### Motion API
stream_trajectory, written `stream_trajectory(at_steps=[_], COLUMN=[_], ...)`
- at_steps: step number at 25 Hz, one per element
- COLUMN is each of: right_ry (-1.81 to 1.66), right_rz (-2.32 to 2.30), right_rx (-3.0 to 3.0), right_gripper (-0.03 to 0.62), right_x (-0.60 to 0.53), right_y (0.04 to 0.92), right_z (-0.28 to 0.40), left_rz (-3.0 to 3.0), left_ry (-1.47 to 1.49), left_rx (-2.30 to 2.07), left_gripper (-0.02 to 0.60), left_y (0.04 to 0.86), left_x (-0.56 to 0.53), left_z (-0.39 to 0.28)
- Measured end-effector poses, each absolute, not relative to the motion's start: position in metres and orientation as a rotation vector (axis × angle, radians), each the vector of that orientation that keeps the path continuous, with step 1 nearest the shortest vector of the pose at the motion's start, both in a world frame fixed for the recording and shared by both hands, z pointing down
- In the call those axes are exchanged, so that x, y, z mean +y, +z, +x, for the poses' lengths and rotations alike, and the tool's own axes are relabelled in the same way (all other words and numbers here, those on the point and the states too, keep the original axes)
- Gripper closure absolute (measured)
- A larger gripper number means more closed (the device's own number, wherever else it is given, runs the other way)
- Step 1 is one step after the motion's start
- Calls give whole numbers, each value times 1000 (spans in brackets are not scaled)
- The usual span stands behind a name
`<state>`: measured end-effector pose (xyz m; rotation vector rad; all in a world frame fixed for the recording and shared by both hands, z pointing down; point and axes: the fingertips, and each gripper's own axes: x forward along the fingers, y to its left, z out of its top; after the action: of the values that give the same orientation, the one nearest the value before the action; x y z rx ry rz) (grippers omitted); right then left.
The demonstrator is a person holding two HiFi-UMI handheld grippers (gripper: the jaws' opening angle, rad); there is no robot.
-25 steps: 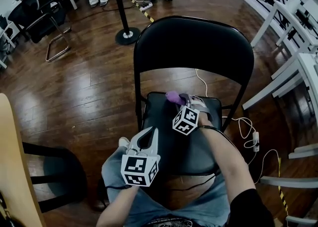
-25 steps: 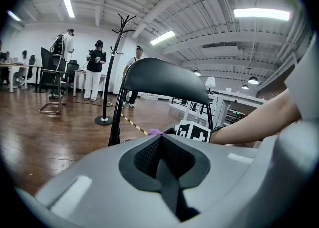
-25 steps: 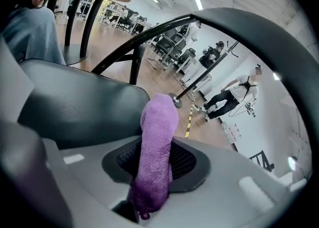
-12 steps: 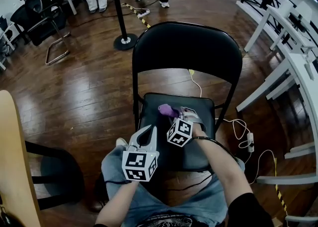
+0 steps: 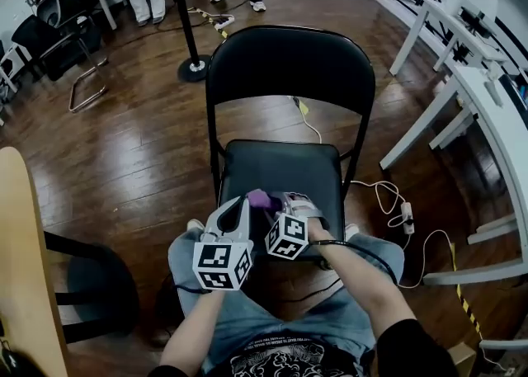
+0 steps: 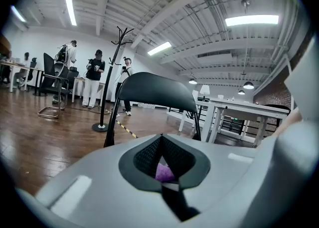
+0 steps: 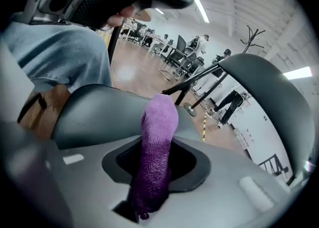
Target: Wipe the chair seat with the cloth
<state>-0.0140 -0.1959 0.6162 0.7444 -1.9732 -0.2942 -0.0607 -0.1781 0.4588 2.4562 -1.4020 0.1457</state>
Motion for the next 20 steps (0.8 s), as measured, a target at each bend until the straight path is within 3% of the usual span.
stream_trajectory(at_steps=[20], right_ry=[-262], right_rz=[678], right_rx=[-2060], right_gripper=[483], right_x=[-64], right_y=[627], right_z=[-29], left_rz=[2540], left_ry=[93], left_rx=[-1344], left_gripper=[577], left_y=[438], left_x=[-150], left_z=[-28])
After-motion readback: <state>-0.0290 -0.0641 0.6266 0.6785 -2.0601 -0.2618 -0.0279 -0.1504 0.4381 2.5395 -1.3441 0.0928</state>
